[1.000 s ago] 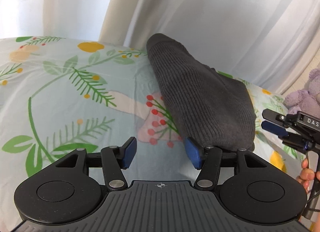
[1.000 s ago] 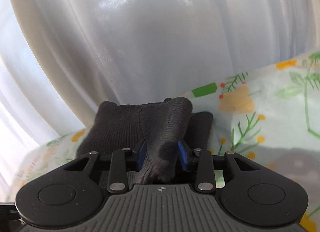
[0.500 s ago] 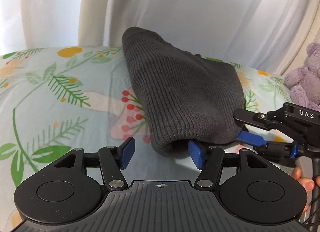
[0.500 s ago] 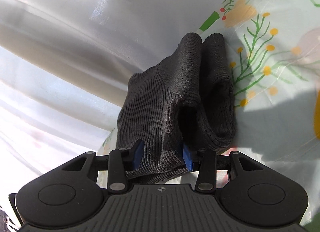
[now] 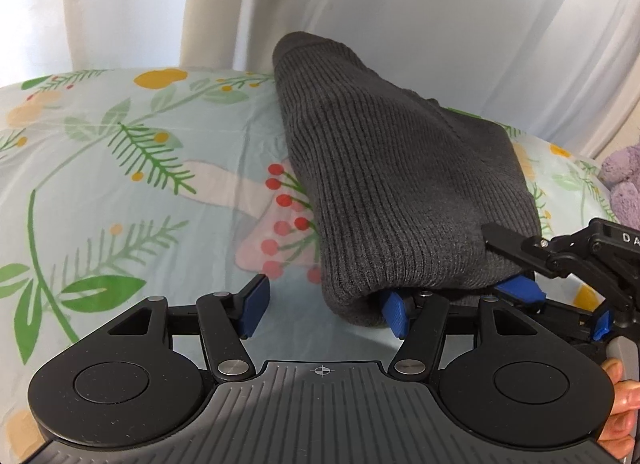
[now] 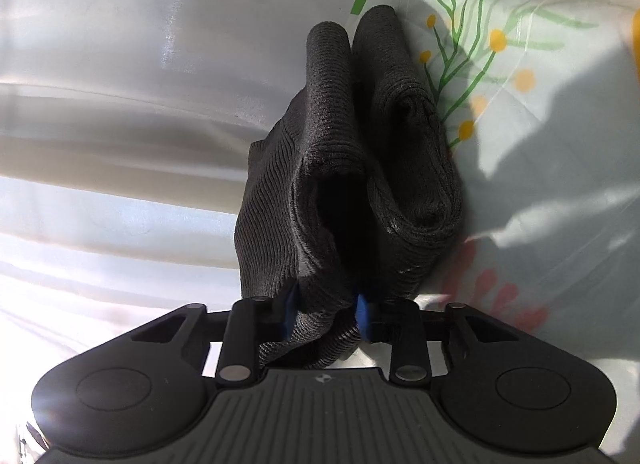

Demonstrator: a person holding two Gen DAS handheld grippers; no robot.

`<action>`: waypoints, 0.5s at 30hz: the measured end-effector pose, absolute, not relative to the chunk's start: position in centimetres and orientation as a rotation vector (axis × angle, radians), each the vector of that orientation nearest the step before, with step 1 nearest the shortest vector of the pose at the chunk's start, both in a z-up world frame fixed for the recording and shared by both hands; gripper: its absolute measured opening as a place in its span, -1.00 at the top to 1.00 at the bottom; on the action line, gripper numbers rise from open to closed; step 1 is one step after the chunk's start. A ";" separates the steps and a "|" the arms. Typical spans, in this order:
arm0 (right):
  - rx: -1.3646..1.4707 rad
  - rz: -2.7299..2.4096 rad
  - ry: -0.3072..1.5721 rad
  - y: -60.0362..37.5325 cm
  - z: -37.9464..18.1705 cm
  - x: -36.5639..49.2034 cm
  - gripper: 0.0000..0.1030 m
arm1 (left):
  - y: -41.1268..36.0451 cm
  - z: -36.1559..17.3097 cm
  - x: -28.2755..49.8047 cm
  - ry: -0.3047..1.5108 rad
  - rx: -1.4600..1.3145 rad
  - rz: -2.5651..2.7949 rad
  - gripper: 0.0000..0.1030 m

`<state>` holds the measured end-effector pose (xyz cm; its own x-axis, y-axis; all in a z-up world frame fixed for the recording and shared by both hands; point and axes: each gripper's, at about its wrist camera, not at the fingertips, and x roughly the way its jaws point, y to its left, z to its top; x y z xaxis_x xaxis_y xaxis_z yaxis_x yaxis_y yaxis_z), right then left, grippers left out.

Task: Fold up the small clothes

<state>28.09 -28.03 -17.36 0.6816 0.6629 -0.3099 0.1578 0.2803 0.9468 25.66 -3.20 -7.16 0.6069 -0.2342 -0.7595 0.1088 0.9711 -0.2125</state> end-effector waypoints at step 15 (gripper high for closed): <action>0.818 0.262 0.723 -25.2 -11.3 27.9 0.75 | -3.3 -7.0 26.0 0.899 -0.118 -0.157 -0.36</action>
<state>27.92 -25.20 -11.27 0.7339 0.4764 -0.4842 0.0560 0.6680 0.7420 26.03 -3.33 -7.04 0.6125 -0.1851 -0.7685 0.0865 0.9821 -0.1675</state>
